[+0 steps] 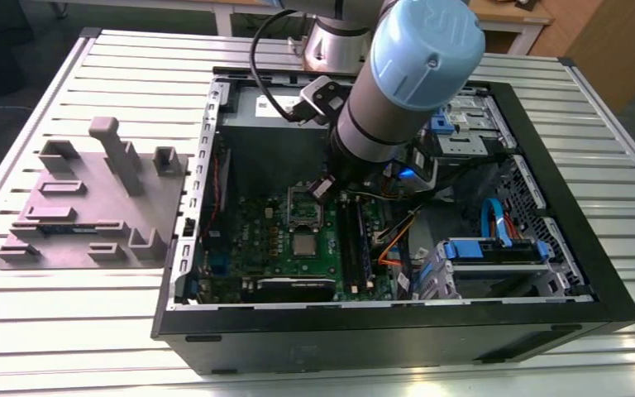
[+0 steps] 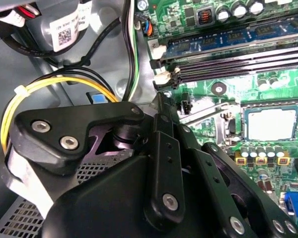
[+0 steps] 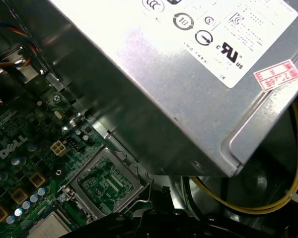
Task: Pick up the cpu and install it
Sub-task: 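Close the cpu cover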
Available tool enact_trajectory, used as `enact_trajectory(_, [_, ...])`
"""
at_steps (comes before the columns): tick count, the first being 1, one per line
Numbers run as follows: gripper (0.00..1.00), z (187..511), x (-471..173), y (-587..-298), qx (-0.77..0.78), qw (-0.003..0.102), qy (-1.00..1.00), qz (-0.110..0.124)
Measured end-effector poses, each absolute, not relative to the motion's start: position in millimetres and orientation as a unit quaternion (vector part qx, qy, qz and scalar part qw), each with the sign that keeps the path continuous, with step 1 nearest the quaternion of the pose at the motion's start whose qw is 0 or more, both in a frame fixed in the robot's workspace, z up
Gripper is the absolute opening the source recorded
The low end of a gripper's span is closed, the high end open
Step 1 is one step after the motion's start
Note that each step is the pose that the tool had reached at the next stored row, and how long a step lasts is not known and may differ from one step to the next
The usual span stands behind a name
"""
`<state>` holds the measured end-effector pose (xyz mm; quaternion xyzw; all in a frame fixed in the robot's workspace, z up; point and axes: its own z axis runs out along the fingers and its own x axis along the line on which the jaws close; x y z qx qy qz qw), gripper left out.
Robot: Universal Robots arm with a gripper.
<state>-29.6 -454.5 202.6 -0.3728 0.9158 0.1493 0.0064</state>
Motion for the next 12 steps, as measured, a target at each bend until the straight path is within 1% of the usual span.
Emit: enact_trajectory(12, [0.1,211.1,-30.7,-454.2,-0.373,0.002,0.918,0.138])
